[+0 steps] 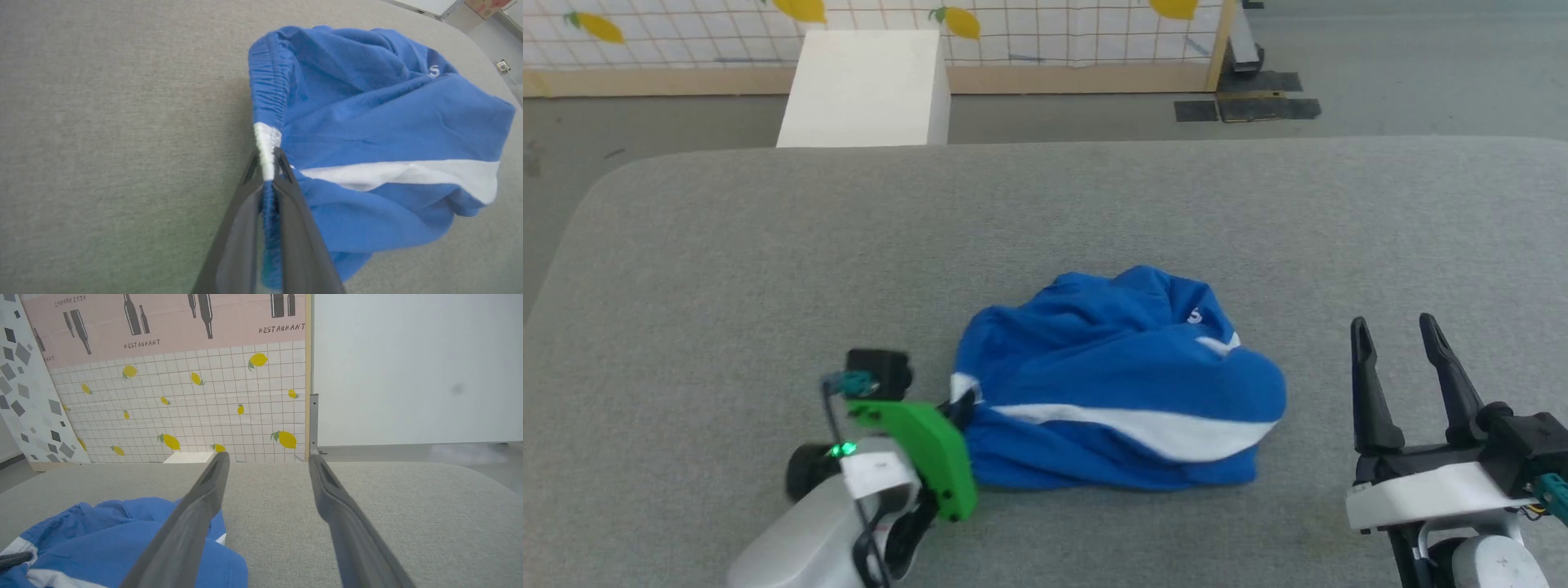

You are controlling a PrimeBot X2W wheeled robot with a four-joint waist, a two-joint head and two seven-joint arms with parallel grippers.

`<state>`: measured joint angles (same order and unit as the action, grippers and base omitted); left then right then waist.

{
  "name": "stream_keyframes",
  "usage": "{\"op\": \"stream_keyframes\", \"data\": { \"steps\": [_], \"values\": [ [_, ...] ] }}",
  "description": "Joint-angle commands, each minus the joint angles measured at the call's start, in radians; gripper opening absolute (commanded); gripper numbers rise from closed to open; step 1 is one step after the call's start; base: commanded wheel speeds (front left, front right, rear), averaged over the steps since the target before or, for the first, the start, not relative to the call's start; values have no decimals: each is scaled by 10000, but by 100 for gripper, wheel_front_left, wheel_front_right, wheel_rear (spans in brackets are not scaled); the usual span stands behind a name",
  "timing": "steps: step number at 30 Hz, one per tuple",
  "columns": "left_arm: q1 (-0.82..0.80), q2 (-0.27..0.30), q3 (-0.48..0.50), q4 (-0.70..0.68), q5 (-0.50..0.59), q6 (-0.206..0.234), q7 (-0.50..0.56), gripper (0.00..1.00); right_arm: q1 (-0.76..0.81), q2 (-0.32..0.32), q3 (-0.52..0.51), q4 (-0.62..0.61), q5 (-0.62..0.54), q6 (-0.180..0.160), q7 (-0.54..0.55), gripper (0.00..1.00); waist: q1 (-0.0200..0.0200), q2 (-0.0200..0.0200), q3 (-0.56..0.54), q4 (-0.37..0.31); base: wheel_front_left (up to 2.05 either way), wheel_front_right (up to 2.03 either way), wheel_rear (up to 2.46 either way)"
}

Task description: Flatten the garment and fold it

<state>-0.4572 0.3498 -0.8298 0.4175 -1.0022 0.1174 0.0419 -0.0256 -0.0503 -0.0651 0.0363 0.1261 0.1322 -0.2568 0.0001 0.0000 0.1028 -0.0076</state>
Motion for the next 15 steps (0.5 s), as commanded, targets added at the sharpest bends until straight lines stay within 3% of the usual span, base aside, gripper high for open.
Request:
{"op": "stream_keyframes", "data": {
  "steps": [1, 5, 7, 8, 9, 15],
  "values": [
    [289, 193, 99, -64, -118, 272, -119, 0, -153, 1, 46, -13, 17, -15, -49, 100, -1, 0, 10, 84, 0, 0, 0],
    [867, 437, 242, -215, -193, 796, -269, 0, -148, 1, 115, 2, 5, -15, -49, 100, -1, 0, -60, 124, 0, 0, 0],
    [1120, 467, 343, -352, -300, 841, -436, 1, -132, 1, 119, 11, -14, -15, -49, 100, -1, 0, -101, 138, 0, 0, 0],
    [1203, 492, 375, -427, -296, 830, -567, 58, -121, 1, 117, 15, -26, -15, -49, 100, -1, 0, -119, 145, 0, 0, 0],
    [1297, 519, 406, -513, -279, 812, -728, 100, -103, 1, 111, 21, -50, -15, -49, 100, -1, 0, -152, 154, 0, 0, 0],
    [1889, 745, 802, -1149, -139, 520, -2197, 100, 49, 1, 62, 13, -143, -15, -49, 100, -1, 0, -322, 208, 0, 0, 0]
  ]
}}
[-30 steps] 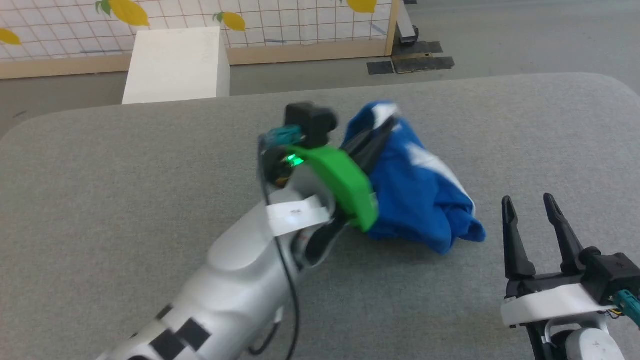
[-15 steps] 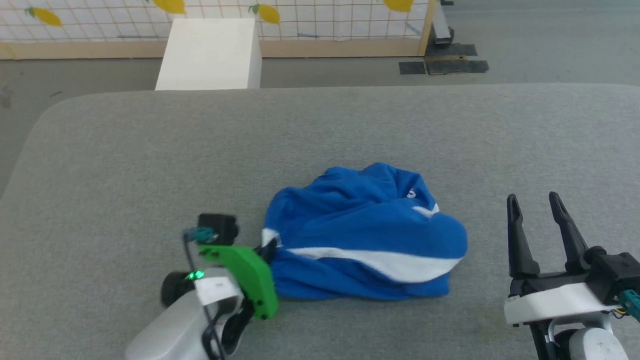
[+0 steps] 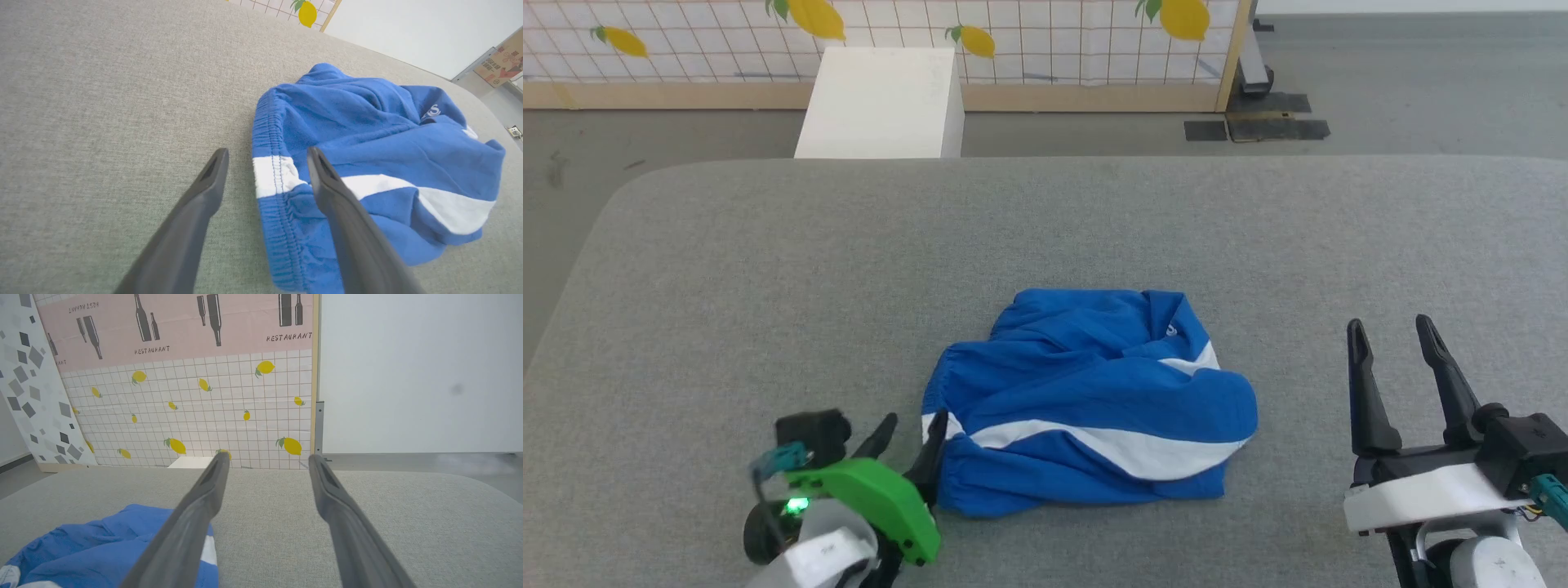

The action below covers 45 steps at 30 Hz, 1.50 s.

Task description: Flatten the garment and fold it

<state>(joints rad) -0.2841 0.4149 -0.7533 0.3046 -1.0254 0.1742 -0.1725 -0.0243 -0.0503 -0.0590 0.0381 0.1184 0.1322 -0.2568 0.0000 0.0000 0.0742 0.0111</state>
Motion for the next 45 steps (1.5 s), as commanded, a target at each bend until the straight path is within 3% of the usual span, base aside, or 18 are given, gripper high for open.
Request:
{"op": "stream_keyframes", "data": {
  "steps": [1, 6, 9, 14, 19, 25, 33, 41, 42, 43, 44, 45],
  "values": [
    [290, 152, 123, -127, 143, -81, -287, 100, 69, 1, -7, -13, -75, -15, -49, 100, 0, 0, -70, 36, 0, 0, 0],
    [844, 220, 976, -668, 746, -13, -860, 100, 216, 1, -82, -55, -122, -15, -49, 100, 0, 0, -202, 171, 0, 0, 0],
    [1272, -84, 2236, -1370, 1798, -14, -885, 100, 295, 1, -121, -98, -144, -15, -49, 100, 0, 0, -242, 253, 0, 0, 0],
    [2058, -651, 3278, -1663, 3130, -490, -890, 100, 334, 1, -77, -107, -151, -15, -49, 100, 0, 0, -279, 253, 0, 0, 0],
    [1786, -748, 3014, -929, 3519, -1074, -723, 100, 279, 1, -2, -112, -140, -15, -49, 100, 0, 0, -221, 190, 0, 0, 0],
    [752, -703, 2558, -118, 3346, -1398, 860, 100, 227, 1, -13, -136, -100, -15, -49, 100, 0, 0, -84, 120, 0, 0, 0],
    [-201, -818, 2286, 689, 2657, -1392, 3249, 100, 111, 1, -11, -154, -43, -15, -49, 100, 0, 0, 118, -90, 0, 0, 0],
    [-427, -821, 2159, 671, 2109, -1318, 4686, 100, -23, 1, -41, -189, -13, -15, -49, 100, 0, 0, 385, -293, 0, 0, 0],
    [-439, -807, 2171, 624, 2072, -1314, 4737, 94, -38, 1, -46, -191, -8, -15, -49, 100, 0, 0, 412, -311, 0, 0, 0],
    [-453, -782, 2162, 583, 2081, -1316, 4757, 65, -49, 1, -47, -193, -4, -15, -49, 100, 0, 0, 433, -325, 0, 0, 0],
    [-459, -756, 2137, 547, 2095, -1313, 4796, 8, -62, 1, -49, -193, 0, -15, -49, 100, 0, 0, 454, -340, 0, 0, 0],
    [-439, -754, 2112, 531, 2063, -1316, 4878, 0, -71, 1, -51, -192, 2, -15, -49, 100, 0, 0, 465, -348, 0, 0, 0]
  ]
}}
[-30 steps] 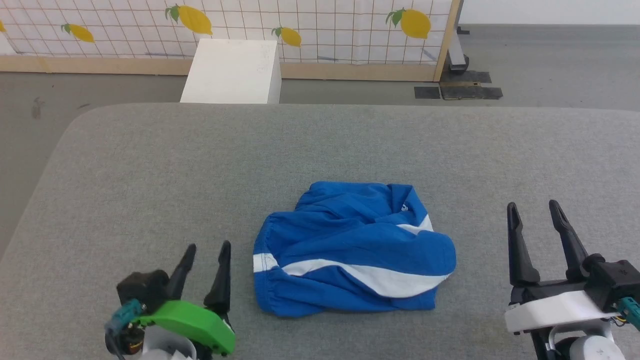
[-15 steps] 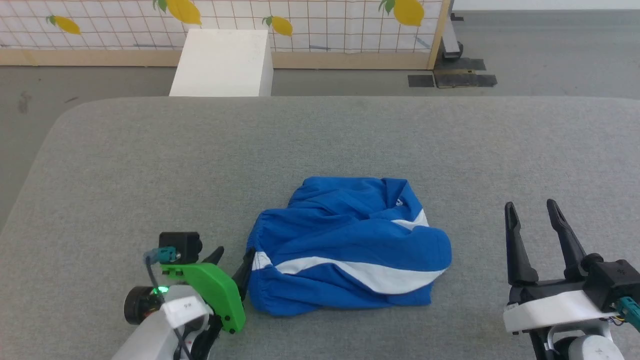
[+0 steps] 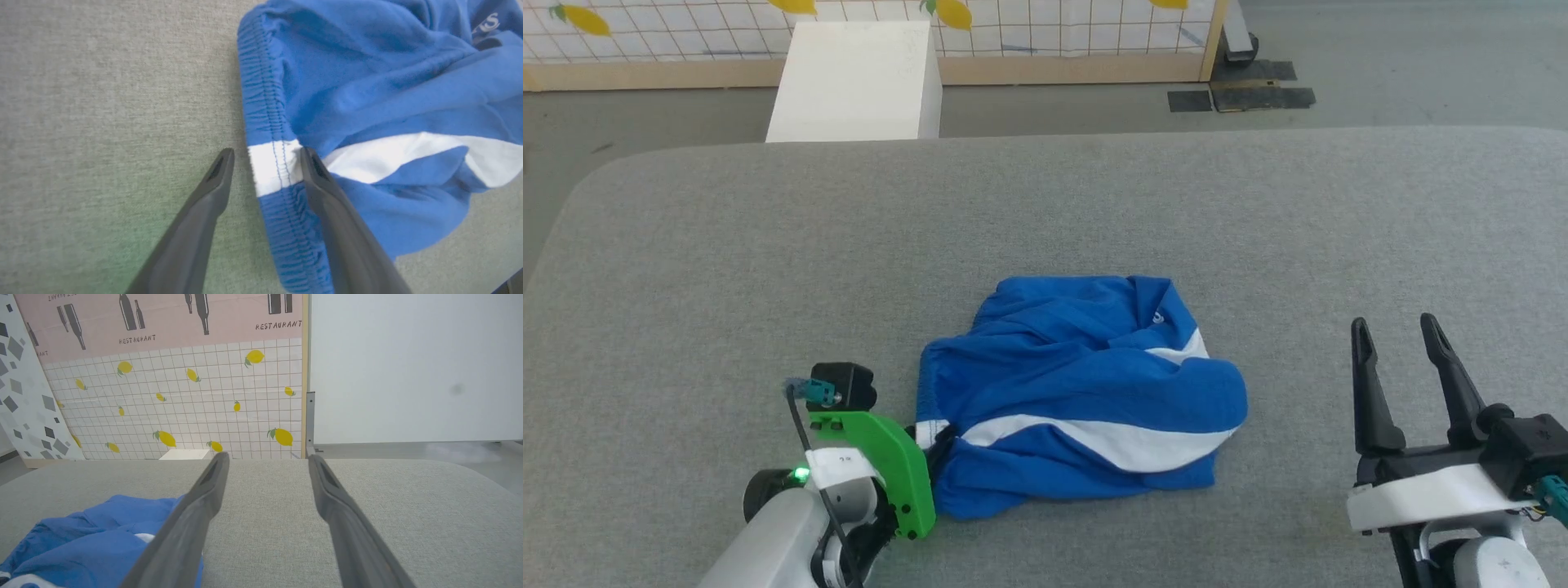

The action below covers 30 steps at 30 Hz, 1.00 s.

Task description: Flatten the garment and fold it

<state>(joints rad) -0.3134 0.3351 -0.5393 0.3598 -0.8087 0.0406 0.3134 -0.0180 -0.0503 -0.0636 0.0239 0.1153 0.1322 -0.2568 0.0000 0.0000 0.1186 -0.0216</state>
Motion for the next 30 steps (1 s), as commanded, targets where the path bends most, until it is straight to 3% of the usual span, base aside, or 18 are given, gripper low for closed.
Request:
{"op": "stream_keyframes", "data": {
  "steps": [1, 10, 21, 30],
  "values": [
    [-120, 55, -60, -56, -142, 8, 121, 0, -144, 1, -8, -47, 35, -15, -49, 100, 0, 0, 33, -28, 0, 0, 0],
    [305, 203, 124, -671, -112, 333, -287, 0, -33, 1, 270, 90, 2, -15, 96, 100, 0, 0, -75, -4, 0, 0, 0],
    [1051, 224, 178, -1236, -270, 619, -500, 0, 524, 1, 1373, 656, 938, -15, 3971, 100, 0, 0, -134, 251, 0, 0, 0],
    [1035, 222, 131, -1329, -278, 651, -499, 0, 107, 1, 1670, 1152, 1122, -15, 5957, 100, 0, 0, -7, 379, 0, 0, 0]
  ]
}}
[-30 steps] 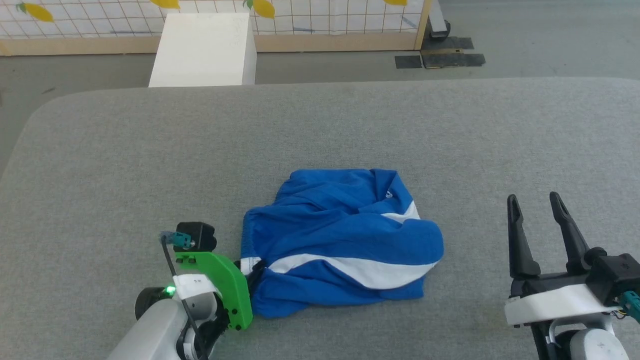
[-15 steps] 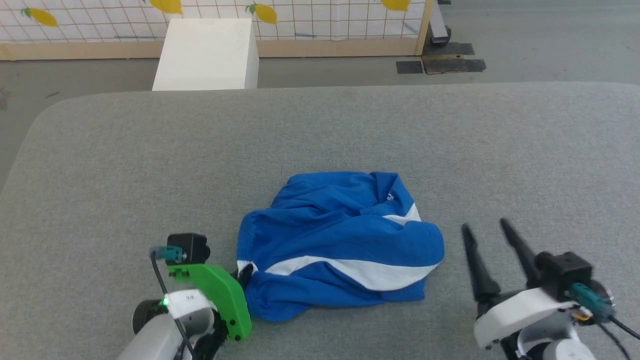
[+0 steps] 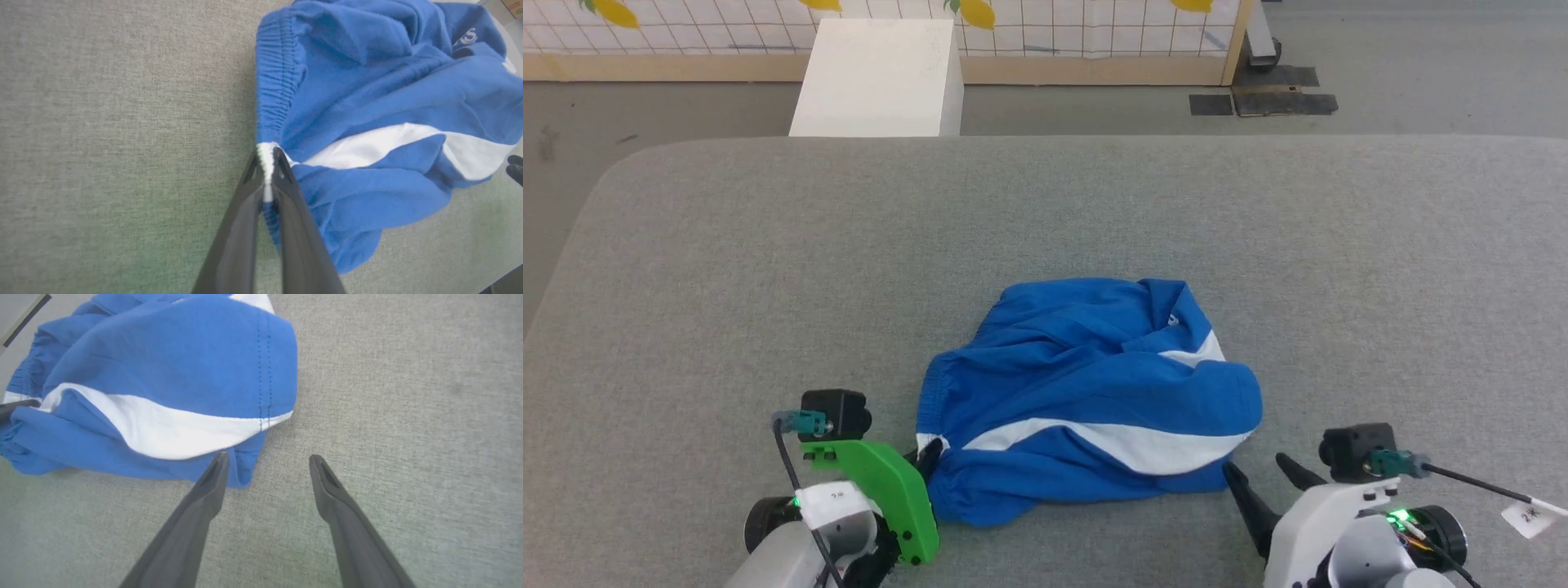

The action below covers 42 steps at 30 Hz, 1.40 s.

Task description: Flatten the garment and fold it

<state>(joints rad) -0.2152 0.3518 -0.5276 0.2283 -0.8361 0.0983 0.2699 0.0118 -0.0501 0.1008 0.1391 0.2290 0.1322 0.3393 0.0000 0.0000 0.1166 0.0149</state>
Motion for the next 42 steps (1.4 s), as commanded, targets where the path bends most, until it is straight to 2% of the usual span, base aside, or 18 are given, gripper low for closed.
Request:
{"op": "stream_keyframes", "data": {
  "steps": [1, 7, 24, 25, 26, 35, 36, 37, 40, 42],
  "values": [
    [46, 52, 6, -17, -5, 71, -65, 0, -272, -1, 35, 5, -18, -15, 92, 100, 0, 0, 26, 29, 0, 0, 0],
    [33, 75, -30, -44, 6, 71, -75, 0, -605, -1, 161, 169, -147, -15, 685, 100, 0, 0, 113, 81, 0, 0, 0],
    [-33, 143, -89, -96, -34, 67, -47, 0, -1038, -1, 455, -133, -53, -15, 1139, 100, 0, 0, 224, 93, 0, 0, 0],
    [-43, 148, -89, -105, -37, 71, -41, 0, -1044, -1, 413, -110, -49, -15, 1189, 90, 0, 0, 241, 90, 0, 0, 0],
    [-58, 152, -87, -118, -41, 76, -35, 0, -1068, -1, 371, -57, -60, -15, 1257, 87, 0, 0, 267, 87, 0, 0, 0],
    [-292, 158, -93, -202, -48, 80, 21, 0, -1817, -1, 228, 848, -335, -15, 1329, 92, 0, 0, 598, 190, 0, 0, 0],
    [-315, 162, -90, -201, -48, 80, 18, 0, -1905, -1, 245, 956, -322, -15, 1311, 86, 0, 0, 626, 206, 0, 0, 0],
    [-329, 164, -87, -200, -50, 82, 14, 0, -1966, -1, 258, 1033, -306, -15, 1292, 58, 0, 0, 644, 218, 0, 0, 0],
    [-357, 174, -87, -188, -54, 91, 13, 0, -2100, -1, 329, 1154, -308, -15, 1154, 0, 0, 0, 669, 249, 0, 0, 0],
    [-358, 179, -92, -171, -60, 97, 15, 0, -2095, -1, 333, 1125, -423, -15, 1070, 0, 0, 0, 652, 256, 0, 0, 0]
  ]
}}
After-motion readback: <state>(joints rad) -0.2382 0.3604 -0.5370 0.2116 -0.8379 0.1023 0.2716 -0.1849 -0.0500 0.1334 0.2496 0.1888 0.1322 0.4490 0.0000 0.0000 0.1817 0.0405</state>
